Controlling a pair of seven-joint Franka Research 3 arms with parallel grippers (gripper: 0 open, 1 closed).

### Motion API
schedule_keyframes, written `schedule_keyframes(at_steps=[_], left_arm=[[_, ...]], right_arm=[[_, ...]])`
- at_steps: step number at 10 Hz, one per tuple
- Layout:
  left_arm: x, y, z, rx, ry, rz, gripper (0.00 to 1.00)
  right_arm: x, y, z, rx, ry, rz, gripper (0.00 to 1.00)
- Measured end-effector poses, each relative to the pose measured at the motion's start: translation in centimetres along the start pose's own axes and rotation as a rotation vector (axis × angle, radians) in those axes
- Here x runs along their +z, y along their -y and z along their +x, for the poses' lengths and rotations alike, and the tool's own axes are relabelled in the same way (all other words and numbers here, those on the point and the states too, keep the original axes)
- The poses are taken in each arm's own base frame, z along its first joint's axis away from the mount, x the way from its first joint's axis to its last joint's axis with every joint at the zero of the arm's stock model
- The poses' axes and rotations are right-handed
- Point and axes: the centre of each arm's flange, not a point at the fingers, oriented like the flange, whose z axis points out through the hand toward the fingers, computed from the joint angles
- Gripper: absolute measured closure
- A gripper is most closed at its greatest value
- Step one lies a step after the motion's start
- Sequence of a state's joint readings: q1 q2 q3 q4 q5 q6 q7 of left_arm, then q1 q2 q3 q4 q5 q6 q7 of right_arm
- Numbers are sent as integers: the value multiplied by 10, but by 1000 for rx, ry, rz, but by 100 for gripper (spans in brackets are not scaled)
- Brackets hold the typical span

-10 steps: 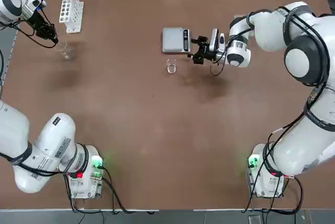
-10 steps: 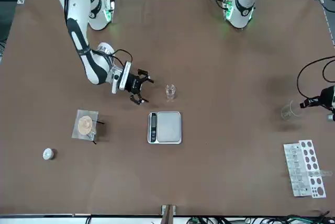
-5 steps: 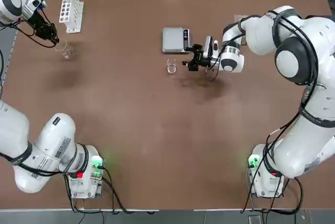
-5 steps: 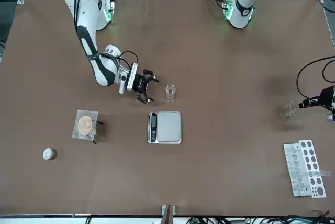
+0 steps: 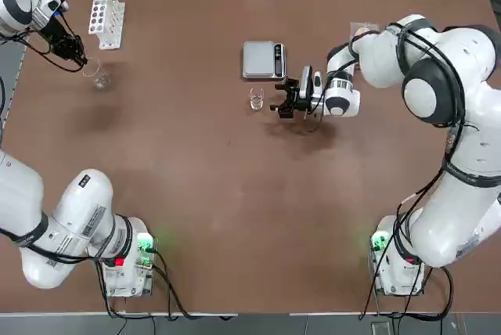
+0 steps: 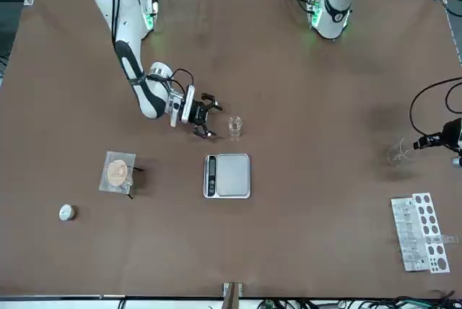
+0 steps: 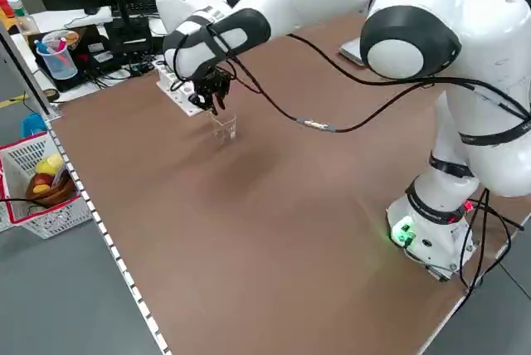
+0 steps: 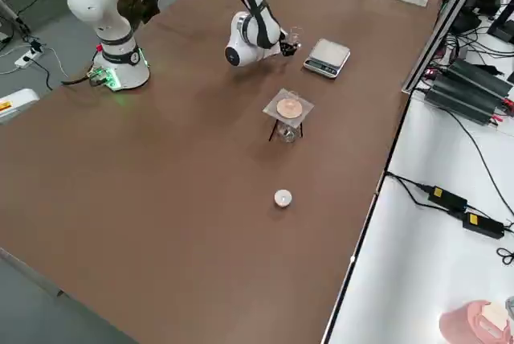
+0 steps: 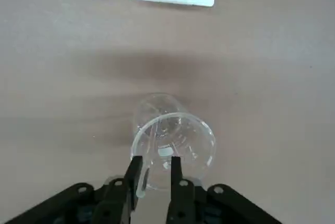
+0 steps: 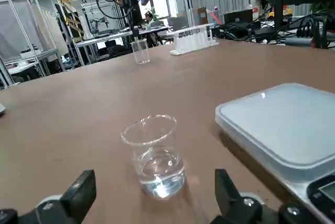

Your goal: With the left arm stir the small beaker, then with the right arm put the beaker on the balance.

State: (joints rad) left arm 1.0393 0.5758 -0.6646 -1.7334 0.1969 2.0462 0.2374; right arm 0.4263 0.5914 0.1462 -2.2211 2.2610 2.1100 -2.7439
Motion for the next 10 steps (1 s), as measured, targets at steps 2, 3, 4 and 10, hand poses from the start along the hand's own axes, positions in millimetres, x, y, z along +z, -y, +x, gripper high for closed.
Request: schedule_keyframes(at_steps=[2,3,4,10], left_arm=[[-1,1,0,1,-2,2,69],[-1,1,0,1,-2,2,68],[-1,1,0,1,-2,2,67],[-2,5,-1,22,7,48,67]], right_arm=[[9,7,-3,3,0,10,0],[15,10,-2,-1,-2,19,0],[20,12,2,-11,-7,26,0],[24,-1,0,-48,5,16,0]])
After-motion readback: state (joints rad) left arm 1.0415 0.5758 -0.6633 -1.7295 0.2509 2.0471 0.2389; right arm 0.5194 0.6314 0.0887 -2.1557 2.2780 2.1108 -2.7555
